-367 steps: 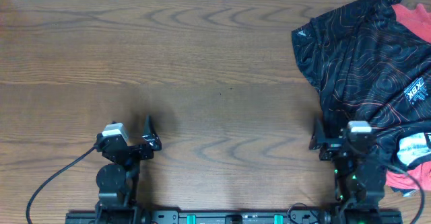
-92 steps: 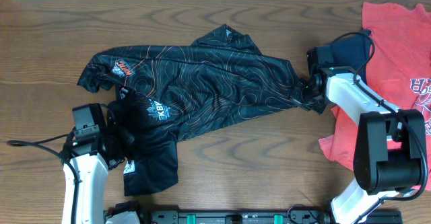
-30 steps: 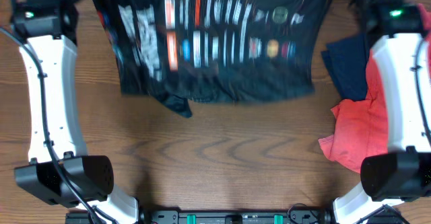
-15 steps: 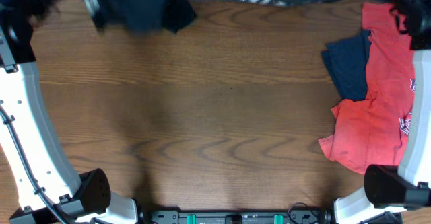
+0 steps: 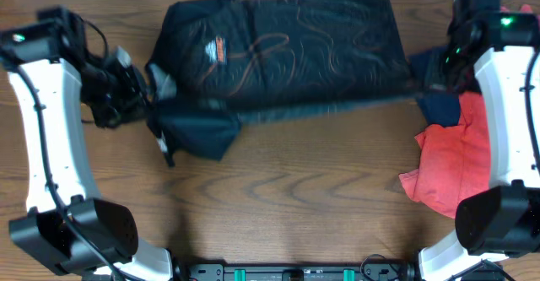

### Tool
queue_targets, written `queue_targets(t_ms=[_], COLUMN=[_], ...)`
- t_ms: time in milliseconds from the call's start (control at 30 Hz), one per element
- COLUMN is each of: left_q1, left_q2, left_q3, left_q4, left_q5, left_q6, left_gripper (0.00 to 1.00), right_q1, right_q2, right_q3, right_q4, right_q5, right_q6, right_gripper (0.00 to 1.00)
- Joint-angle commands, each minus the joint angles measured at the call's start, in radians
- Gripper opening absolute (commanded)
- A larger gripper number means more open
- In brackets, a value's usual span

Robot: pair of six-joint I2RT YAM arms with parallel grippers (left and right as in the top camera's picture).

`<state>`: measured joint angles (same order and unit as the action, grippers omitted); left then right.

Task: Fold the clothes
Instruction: 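Lay the jersey flat on the table with both grippers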

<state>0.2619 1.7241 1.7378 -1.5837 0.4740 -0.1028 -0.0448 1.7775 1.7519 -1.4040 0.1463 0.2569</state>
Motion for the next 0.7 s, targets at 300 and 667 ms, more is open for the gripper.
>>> queue_targets(t_ms=[300,667], left_q1=[0.011,0.039], left_q2=[-0.004,-0.104], left_q3=[-0.473,-0.476], left_q4=[0.079,0.274], left_q5=[-0.182,-0.076], left_q6=[0.013,-0.097], left_gripper=[0.06,0.06], right_q1=[-0.013,-0.014], right_q2=[0.0,-0.007], right_q3=[-0.295,-0.352], right_q4=[-0.051,0.191], right_q5=[0.003,-0.024], right_q6=[0.064,0.071], right_gripper=[0.01,0.01])
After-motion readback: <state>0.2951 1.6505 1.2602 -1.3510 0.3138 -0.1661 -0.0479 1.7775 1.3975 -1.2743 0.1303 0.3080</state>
